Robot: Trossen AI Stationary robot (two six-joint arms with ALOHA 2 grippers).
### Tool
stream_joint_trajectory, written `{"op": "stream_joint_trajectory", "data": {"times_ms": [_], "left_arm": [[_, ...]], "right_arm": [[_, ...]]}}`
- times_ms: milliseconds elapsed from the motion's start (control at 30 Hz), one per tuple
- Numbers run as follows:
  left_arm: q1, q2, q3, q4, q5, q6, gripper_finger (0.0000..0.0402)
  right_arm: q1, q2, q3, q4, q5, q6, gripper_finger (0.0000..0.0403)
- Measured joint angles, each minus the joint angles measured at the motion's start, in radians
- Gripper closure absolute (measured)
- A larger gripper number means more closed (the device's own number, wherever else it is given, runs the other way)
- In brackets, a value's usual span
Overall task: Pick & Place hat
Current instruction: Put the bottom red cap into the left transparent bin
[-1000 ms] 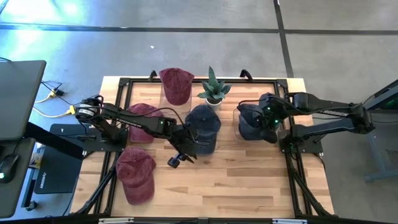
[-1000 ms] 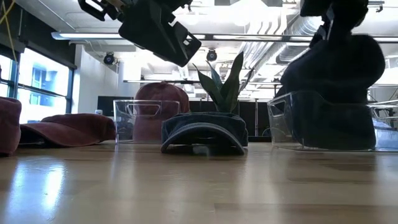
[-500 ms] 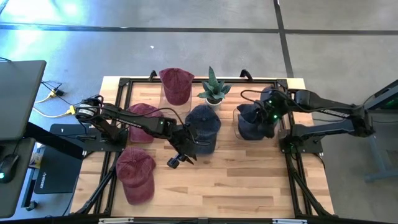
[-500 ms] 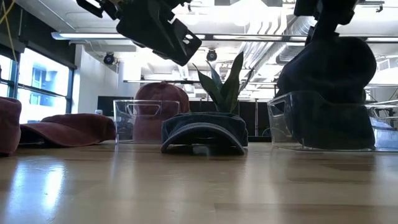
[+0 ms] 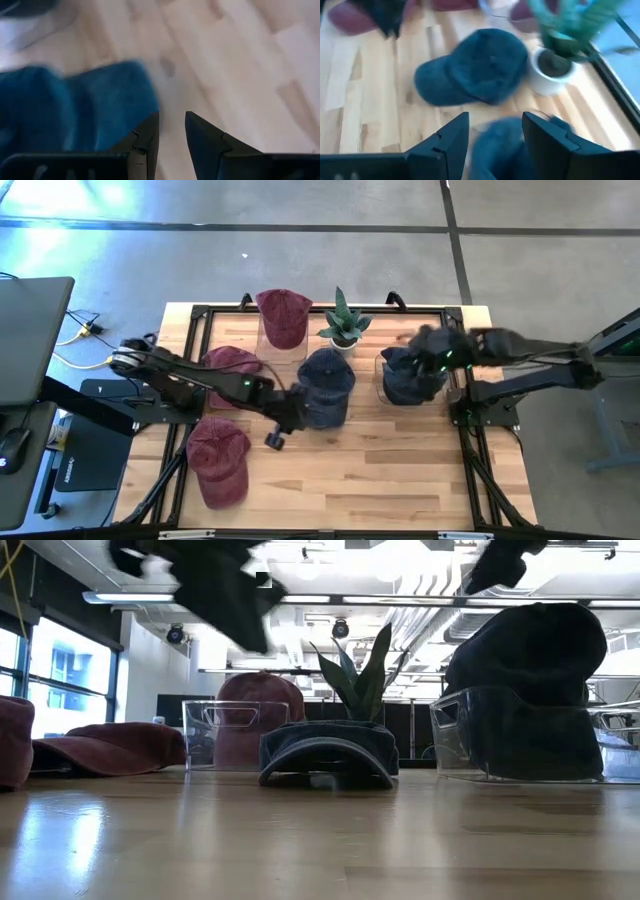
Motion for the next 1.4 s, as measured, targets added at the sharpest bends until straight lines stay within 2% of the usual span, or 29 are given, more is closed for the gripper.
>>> {"op": "stream_joint_trajectory", "data": {"times_ms": [167, 333, 433, 567, 700, 800, 933, 1033, 1167, 1300, 1400], "left_arm": [[-0.065, -0.079, -0.003, -0.158, -0.130, -0.107, 0.0312], [-0.137, -0.156, -0.017, -0.309, -0.258, -0.268, 0.0312], [-0.170, -0.201, -0.028, -0.362, -0.291, -0.373, 0.0312], [-0.216, -0.245, -0.041, -0.504, -0.293, -0.553, 0.0312], [-0.252, -0.261, -0.042, -0.666, -0.235, -0.732, 0.0312], [-0.265, -0.265, -0.052, -0.792, -0.192, -0.874, 0.0312], [-0.261, -0.264, -0.130, -0.828, -0.059, -0.999, 0.0302], [-0.265, -0.264, -0.216, -0.739, 0.041, -1.050, 0.0275], [-0.271, -0.263, -0.332, -0.600, 0.201, -1.143, 0.0215], [-0.299, -0.245, -0.388, -0.640, 0.314, -1.299, 0.0163], [-0.336, -0.218, -0.394, -0.725, 0.312, -1.391, 0.0148]], "right_arm": [[0.197, 0.118, -0.105, 0.263, 0.070, 0.012, 0.0239], [0.383, 0.320, -0.128, 0.543, 0.192, -0.042, 0.0255], [0.455, 0.438, -0.128, 0.726, 0.259, -0.092, 0.0263], [0.504, 0.585, -0.127, 0.942, 0.251, -0.109, 0.0264], [0.525, 0.698, -0.127, 1.063, 0.210, -0.149, 0.0264], [0.531, 0.757, -0.128, 1.077, 0.203, -0.152, 0.0264], [0.530, 0.785, -0.128, 1.095, 0.194, -0.152, 0.0264], [0.527, 0.788, -0.128, 1.106, 0.166, -0.186, 0.0264], [0.524, 0.788, -0.127, 1.164, 0.122, -0.295, 0.0263], [0.497, 0.788, -0.127, 1.196, 0.048, -0.377, 0.0263], [0.462, 0.788, -0.127, 1.210, -0.006, -0.413, 0.0263]]}}
